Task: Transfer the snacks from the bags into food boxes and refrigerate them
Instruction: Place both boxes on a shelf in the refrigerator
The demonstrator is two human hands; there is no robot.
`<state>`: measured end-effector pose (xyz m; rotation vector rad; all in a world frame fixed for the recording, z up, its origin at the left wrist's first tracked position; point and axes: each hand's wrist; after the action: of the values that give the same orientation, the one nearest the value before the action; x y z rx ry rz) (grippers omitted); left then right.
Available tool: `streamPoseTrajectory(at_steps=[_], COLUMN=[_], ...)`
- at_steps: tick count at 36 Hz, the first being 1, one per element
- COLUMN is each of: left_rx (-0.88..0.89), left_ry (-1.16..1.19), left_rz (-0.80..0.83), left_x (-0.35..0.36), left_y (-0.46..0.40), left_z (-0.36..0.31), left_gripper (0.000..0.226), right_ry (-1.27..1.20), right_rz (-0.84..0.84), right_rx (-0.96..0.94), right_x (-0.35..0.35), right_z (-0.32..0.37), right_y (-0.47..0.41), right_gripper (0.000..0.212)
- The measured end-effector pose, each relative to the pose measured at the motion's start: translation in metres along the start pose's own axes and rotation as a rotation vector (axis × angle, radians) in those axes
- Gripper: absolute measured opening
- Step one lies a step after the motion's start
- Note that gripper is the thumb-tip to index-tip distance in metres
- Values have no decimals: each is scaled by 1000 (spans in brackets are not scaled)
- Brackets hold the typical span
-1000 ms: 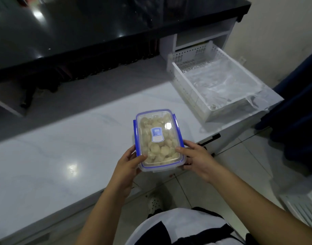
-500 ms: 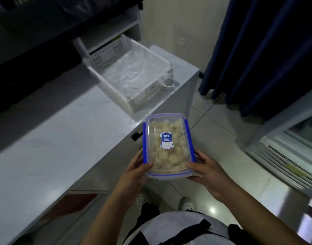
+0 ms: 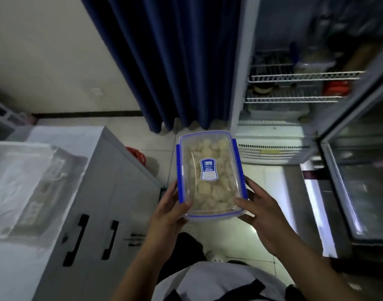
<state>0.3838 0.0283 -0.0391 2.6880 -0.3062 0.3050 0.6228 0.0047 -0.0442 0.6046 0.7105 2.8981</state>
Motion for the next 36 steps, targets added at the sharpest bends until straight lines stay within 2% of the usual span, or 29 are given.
streamPoseTrajectory(at_steps=[3,8,19,24,29,32,36], left_rx=[-7,-48,-53,-93,-138,-154,-182], left_ry=[-31,-53,-129,-110,-93,-102,-81], left_rz=[59,143,325,305,265,236,171], left_x=[21,52,98,121,146,161,186], left_y=[-35,-97,-243,-296,-336,-364,-399], left_z=[-9,-24,-84,-95,-96,-97,-98], left_gripper=[60,61,60,65,54,55,56], right_ry=[-49,-72,-122,-169,-211,-209,-198], right_rz=[-94,-242,-419,-521,-574,-573,-526], right_rx=[-63,-147,-261,-265,-247,-211,-163], right_x=[-17,-38,-61,-79,-95,-112,-136], right_z=[11,35,114,135,160,177,201], right_y=[-4,-24,-110,-151,-186,-211,-247], right_gripper=[75,72,75,71,64,53,49])
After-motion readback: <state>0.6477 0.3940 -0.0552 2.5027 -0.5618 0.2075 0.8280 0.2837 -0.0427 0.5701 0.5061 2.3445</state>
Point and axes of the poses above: each hand's wrist, its own y-axis away from the middle knuckle, its own x-axis out of the palm, z = x × y
